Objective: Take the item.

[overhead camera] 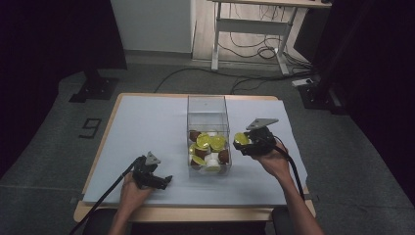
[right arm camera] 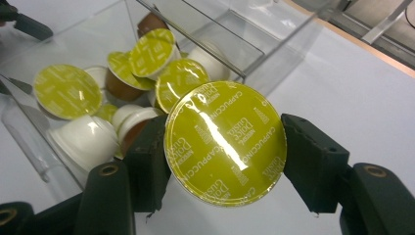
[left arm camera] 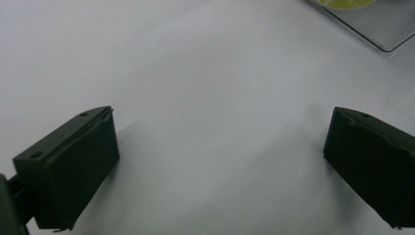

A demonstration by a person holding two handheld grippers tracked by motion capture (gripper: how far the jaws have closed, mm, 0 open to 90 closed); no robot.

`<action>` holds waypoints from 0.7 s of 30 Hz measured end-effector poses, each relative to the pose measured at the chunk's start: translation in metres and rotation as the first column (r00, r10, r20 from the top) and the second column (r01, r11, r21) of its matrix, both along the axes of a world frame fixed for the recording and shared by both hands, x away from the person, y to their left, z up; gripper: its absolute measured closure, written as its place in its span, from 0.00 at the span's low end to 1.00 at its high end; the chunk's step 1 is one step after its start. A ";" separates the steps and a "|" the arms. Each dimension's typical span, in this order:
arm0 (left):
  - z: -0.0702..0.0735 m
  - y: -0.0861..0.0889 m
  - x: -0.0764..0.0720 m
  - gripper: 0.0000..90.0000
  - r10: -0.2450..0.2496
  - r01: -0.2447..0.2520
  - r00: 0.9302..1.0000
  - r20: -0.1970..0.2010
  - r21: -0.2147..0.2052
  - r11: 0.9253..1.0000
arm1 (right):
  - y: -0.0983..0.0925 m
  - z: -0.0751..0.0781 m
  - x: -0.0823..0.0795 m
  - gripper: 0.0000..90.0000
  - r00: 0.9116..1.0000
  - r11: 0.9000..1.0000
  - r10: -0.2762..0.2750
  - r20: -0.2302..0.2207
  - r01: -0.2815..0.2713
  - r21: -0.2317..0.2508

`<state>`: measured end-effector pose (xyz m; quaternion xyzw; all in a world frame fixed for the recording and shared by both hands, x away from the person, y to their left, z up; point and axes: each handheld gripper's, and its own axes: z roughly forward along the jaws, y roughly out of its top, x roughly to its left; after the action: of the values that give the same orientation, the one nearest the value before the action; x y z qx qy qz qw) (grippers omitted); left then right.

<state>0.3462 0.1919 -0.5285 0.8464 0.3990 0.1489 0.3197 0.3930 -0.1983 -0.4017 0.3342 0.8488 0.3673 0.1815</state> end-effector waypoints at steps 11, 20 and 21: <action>0.000 0.000 0.000 0.00 0.000 0.000 1.000 0.000 0.000 1.000 | -0.020 -0.010 -0.001 0.43 0.999 0.999 -0.046 0.001 0.046 -0.003; 0.000 0.000 0.000 0.00 0.000 0.000 1.000 0.000 0.000 1.000 | -0.032 -0.020 -0.003 0.43 0.997 0.997 -0.079 0.005 0.079 -0.003; 0.000 0.000 0.000 0.00 0.002 -0.002 1.000 0.001 -0.001 1.000 | -0.033 -0.023 -0.003 0.43 0.996 0.996 -0.085 -0.001 0.085 -0.003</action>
<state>0.3461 0.1918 -0.5286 0.8458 0.3997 0.1493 0.3202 0.3896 -0.2318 -0.4249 0.3701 0.8344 0.3579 0.1969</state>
